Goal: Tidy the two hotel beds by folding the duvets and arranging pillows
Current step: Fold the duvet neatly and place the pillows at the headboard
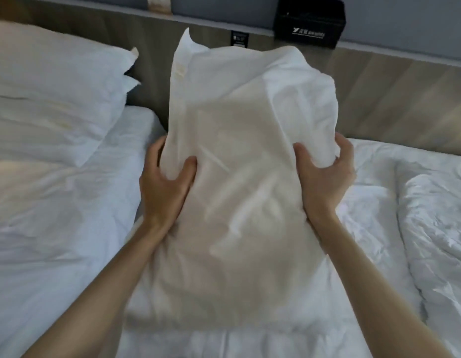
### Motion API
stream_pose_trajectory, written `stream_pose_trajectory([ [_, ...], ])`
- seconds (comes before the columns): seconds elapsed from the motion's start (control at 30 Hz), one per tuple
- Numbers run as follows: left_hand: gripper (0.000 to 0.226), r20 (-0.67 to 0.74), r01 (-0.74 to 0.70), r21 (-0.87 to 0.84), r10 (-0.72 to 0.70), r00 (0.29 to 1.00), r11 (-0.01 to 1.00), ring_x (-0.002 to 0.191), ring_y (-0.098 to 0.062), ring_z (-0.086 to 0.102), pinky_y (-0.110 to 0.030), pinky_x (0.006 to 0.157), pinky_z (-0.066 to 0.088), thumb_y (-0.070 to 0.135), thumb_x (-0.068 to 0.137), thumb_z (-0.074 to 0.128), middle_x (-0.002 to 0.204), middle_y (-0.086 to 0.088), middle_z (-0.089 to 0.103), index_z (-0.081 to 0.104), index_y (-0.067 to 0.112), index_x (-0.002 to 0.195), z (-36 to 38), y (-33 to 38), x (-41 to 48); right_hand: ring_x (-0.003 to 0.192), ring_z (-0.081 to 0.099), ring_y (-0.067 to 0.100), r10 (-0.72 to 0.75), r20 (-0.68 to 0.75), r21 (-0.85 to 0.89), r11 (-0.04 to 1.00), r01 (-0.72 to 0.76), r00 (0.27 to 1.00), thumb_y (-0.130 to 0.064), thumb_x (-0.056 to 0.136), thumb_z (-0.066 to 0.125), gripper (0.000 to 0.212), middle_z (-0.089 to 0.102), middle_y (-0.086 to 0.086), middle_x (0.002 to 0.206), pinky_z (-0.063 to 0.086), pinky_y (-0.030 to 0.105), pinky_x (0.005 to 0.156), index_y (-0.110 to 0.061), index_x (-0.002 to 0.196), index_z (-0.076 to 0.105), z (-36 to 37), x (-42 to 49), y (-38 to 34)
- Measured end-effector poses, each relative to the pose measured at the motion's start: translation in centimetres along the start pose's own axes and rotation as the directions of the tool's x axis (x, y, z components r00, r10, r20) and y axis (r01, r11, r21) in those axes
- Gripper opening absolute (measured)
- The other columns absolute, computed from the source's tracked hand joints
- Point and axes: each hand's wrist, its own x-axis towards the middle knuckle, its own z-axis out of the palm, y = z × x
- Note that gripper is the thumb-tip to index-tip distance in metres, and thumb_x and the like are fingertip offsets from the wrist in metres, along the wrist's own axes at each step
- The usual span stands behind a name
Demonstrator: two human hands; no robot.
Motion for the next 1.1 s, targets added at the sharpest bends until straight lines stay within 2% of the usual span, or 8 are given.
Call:
stream_pose_trajectory([
  [0.07, 0.044, -0.082, 0.020, 0.006, -0.019, 0.996, 1.000, 0.097, 0.021, 0.052, 0.001, 0.079, 0.038, 0.024, 0.086, 0.070, 0.101, 0.043, 0.055, 0.051, 0.026, 0.126, -4.1, -0.2, -0.6, 0.084, 0.057, -0.007, -0.027, 0.073, 0.028, 0.999, 0.025, 0.997, -0.039, 0.071, 0.079, 0.055, 0.057, -0.031, 0.085, 0.050, 0.019, 0.081, -0.028, 0.120, 0.056, 2.3, -2.4, -1.8],
  [0.17, 0.044, -0.212, 0.044, 0.013, -0.041, 0.976, 0.999, 0.090, 0.026, 0.050, 0.003, 0.075, 0.035, 0.021, 0.087, 0.069, 0.092, 0.046, 0.054, 0.051, 0.025, 0.127, -10.7, -0.7, -1.5, 0.082, 0.053, -0.016, -0.092, 0.192, 0.070, 0.994, 0.080, 0.977, -0.039, 0.073, 0.078, 0.053, 0.055, -0.028, 0.087, 0.044, 0.007, 0.076, -0.026, 0.120, 0.057, 6.3, -6.8, -4.8],
  [0.47, 0.046, -0.546, 0.082, 0.137, 0.006, 0.838, 0.987, 0.101, 0.018, 0.050, -0.001, 0.084, 0.037, 0.029, 0.088, 0.069, 0.113, 0.029, 0.054, 0.049, 0.026, 0.129, -35.6, -4.1, -5.1, 0.089, 0.046, -0.005, -0.281, 0.480, 0.257, 0.951, 0.173, 0.831, -0.037, 0.077, 0.077, 0.053, 0.050, -0.032, 0.092, 0.040, 0.018, 0.085, -0.024, 0.124, 0.056, 19.7, -26.7, -14.9],
  [0.67, 0.046, -0.736, 0.169, 0.189, 0.026, 0.676, 0.967, 0.095, 0.020, 0.050, -0.001, 0.079, 0.038, 0.028, 0.087, 0.069, 0.108, 0.032, 0.053, 0.049, 0.026, 0.128, -51.8, -6.5, -8.1, 0.080, 0.050, -0.022, -0.370, 0.639, 0.365, 0.917, 0.158, 0.674, -0.037, 0.081, 0.075, 0.054, 0.046, -0.033, 0.087, 0.034, -0.005, 0.071, -0.023, 0.128, 0.053, 28.9, -41.7, -21.1],
  [0.77, 0.053, -0.681, 0.400, 0.234, -0.144, 0.718, 0.886, 0.102, 0.002, 0.054, -0.018, 0.084, 0.041, 0.040, 0.092, 0.060, 0.117, 0.020, 0.056, 0.038, 0.032, 0.139, -59.1, -8.9, -8.4, 0.103, 0.058, 0.012, -0.402, 0.755, 0.304, 0.914, 0.267, 0.517, -0.042, 0.082, 0.071, 0.058, 0.065, -0.009, 0.109, 0.046, 0.024, 0.089, -0.023, 0.132, 0.049, 34.2, -47.5, -22.9],
  [0.87, 0.075, -0.491, 0.737, 0.401, -0.552, 0.674, 0.544, 0.127, -0.034, 0.047, -0.041, 0.103, 0.039, 0.057, 0.093, 0.046, 0.147, -0.012, 0.041, 0.006, 0.037, 0.152, -66.2, -13.3, -8.9, 0.127, 0.046, 0.030, -0.272, 0.940, 0.146, 0.868, 0.474, 0.208, -0.039, 0.085, 0.069, 0.069, 0.049, 0.014, 0.136, 0.038, 0.039, 0.105, -0.016, 0.144, 0.040, 39.5, -50.8, -21.7],
  [0.97, 0.076, -0.422, 0.699, 0.555, -0.572, 0.704, 0.451, 0.143, -0.032, 0.024, -0.046, 0.115, 0.024, 0.057, 0.094, 0.044, 0.158, -0.013, 0.020, 0.003, 0.034, 0.154, -68.4, -15.8, -9.6, 0.135, 0.035, 0.032, -0.222, 0.975, 0.170, 0.796, 0.582, 0.019, -0.036, 0.087, 0.069, 0.072, 0.041, 0.015, 0.144, 0.029, 0.041, 0.111, -0.018, 0.148, 0.034, 40.9, -52.5, -19.6],
  [1.1, 0.065, -0.343, 0.522, 0.678, -0.406, 0.847, 0.517, 0.146, -0.019, 0.020, -0.043, 0.117, 0.022, 0.051, 0.096, 0.045, 0.159, -0.003, 0.021, 0.021, 0.031, 0.153, -65.5, -15.5, -9.2, 0.135, 0.038, 0.029, -0.346, 0.938, 0.277, 0.704, 0.654, -0.025, -0.033, 0.089, 0.066, 0.063, 0.043, 0.009, 0.145, 0.032, 0.039, 0.107, -0.021, 0.146, 0.040, 39.2, -52.5, -18.4],
])
